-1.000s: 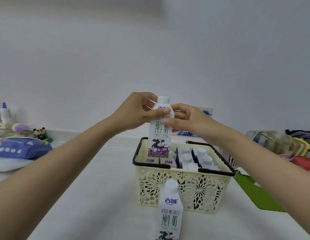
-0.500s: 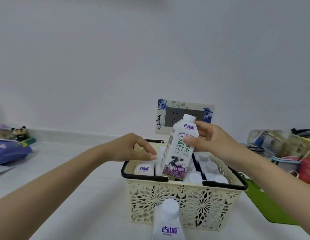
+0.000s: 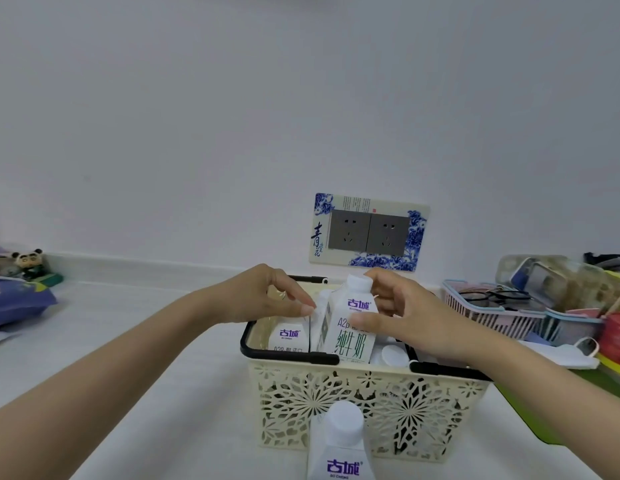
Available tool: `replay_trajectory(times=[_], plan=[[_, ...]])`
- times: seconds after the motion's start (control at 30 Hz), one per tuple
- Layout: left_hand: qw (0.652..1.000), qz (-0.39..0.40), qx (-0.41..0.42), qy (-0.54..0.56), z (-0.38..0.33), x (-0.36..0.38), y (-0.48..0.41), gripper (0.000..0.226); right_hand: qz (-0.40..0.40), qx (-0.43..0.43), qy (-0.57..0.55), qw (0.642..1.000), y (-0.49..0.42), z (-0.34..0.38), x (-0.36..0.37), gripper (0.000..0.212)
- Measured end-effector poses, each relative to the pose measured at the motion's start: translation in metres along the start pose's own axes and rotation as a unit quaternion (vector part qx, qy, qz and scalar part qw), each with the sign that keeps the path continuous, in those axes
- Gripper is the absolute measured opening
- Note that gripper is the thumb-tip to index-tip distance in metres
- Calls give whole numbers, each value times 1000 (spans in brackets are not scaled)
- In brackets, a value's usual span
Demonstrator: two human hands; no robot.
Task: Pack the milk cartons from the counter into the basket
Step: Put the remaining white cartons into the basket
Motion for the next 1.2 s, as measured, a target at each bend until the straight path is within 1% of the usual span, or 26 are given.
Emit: replay_trajectory(times=[0.07,0.13,0.37,0.43,0.5,0.6,0.7,0.77,0.83,0.9,0.93,1.0,1.07,1.13,1.2], plan=[[1000,-1,-2,0,0,0,0,16,-2,-3,-9,1000,0,2,2,43],[1000,-5,-2,1,0,0,0,16,-5,-4,24,1000,-1,4,4,32],[1000,-6,-4,-4,1,1,0,15,-7,14,121,993,-2,2,7,31],[1000,-8,-5,-6,2,0,1,14,-3,18,139,990,-3,1,8,37],[1000,-12,-4,-6,0,0,1,15,5,22,142,990,-3,-1,9,46],[1000,-25,2,-17,-3,-2,5,17,15,18,119,993,-3,-2,11,50],[997,-66,16,-38,-11,-6,14,20,25,13,91,995,-3,-2,13,56],[995,-87,36,-31,-21,-8,27,29,32,28,89,995,-5,-4,15,58],[994,-91,50,-19,-32,-7,41,39,42,48,105,992,-4,-5,18,53],[995,-89,49,-18,-38,-7,54,42,36,53,133,989,-1,-2,18,40],[995,-90,45,-18,-39,-8,60,43,21,46,144,988,2,3,15,34],[994,-104,39,-12,-39,-11,73,43,-38,9,139,990,9,22,3,30],[990,-137,43,-3,-40,-15,88,42,-74,-44,79,993,25,46,-4,33],[985,-167,50,1,-40,-16,101,41,-51,-80,18,995,44,63,4,33],[983,-178,44,-3,-37,-11,110,45,0,-76,6,997,61,65,25,29]])
Point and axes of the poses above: each hand's wrist, its own y-axis away from the middle knuckle, its own x-axis out of the palm, z = x × y, the point moved 9 cm from there along -y, towards the middle knuckle, and after that the axes turned 3 degrees about -y, right-handed, at the moved point
